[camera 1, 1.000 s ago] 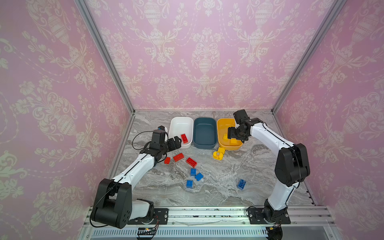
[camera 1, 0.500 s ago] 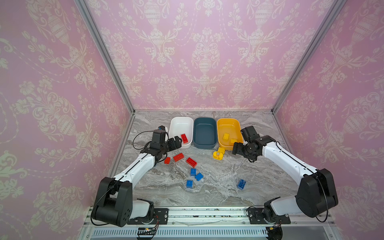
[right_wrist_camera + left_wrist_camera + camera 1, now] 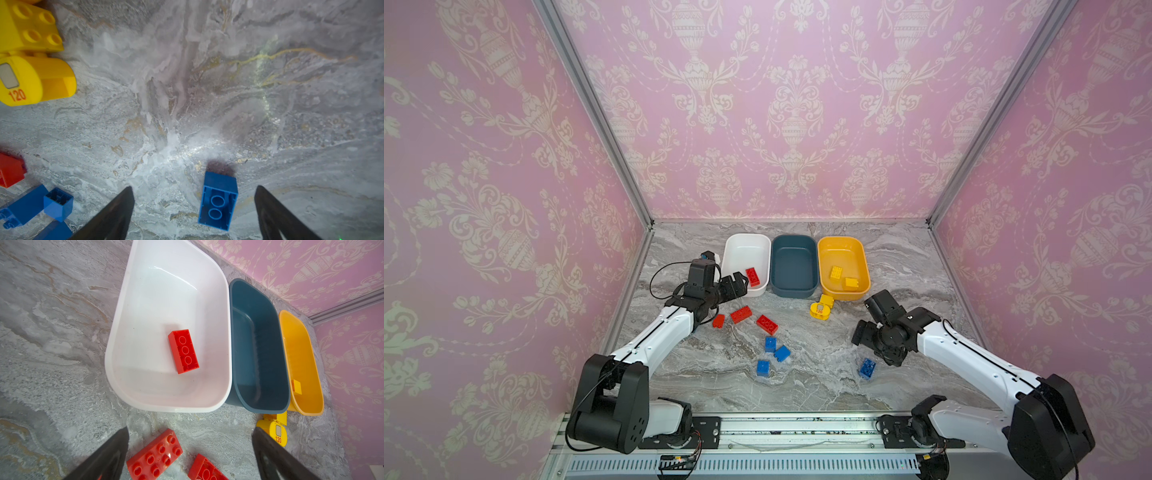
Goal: Sort the legos into containers by color
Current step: 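Move the right gripper down onto a blue brick nearer the robot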
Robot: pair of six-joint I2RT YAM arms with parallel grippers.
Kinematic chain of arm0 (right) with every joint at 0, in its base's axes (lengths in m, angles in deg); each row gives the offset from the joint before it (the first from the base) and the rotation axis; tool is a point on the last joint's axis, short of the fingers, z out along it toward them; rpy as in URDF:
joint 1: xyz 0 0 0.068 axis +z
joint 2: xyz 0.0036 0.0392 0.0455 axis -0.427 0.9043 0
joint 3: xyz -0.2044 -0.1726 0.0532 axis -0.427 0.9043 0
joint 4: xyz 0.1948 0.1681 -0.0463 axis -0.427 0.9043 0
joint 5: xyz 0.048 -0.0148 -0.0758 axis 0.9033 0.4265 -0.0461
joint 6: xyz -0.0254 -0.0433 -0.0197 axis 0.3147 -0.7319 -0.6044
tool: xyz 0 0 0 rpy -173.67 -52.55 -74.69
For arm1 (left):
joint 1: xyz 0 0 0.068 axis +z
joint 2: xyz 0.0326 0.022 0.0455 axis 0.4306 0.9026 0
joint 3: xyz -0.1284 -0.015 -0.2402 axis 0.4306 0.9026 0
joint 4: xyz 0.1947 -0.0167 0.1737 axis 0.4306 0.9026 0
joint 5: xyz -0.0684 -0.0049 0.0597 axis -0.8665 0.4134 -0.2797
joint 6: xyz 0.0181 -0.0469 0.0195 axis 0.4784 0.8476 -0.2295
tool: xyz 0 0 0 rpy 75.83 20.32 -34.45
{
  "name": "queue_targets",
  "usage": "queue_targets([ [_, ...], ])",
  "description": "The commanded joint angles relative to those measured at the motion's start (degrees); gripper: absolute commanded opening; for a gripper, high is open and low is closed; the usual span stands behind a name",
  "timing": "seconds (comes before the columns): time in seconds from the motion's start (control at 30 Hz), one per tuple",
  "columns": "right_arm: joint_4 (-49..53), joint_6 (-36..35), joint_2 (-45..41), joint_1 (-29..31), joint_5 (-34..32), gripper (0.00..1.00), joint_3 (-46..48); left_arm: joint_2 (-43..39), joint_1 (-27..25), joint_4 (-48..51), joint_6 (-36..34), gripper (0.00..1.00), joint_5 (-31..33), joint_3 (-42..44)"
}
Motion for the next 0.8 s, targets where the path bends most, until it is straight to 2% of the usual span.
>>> queue_targets([
  [0.0,1.2,6.3,-0.8,1.1,0.6,0.88,2.5,0.6,0.5,-0.4,-0.2,0.95,-1.5,-0.4],
  [0.23,-2.4,9.8,0.8,2.0,3.2,0.78,5.7,0.3,0.4,0.0,-0.4,0.95,-1.5,-0.4],
  [0.63,-4.2,9.2,4.2,2.8,2.9,0.64,6.9,0.1,0.5,0.2,-0.4,0.95,-1.1,-0.2],
  [0.77,-4.3,8.7,4.7,2.8,2.7,0.55,7.3,0.0,0.5,0.6,-0.5,0.95,-0.9,-0.4],
])
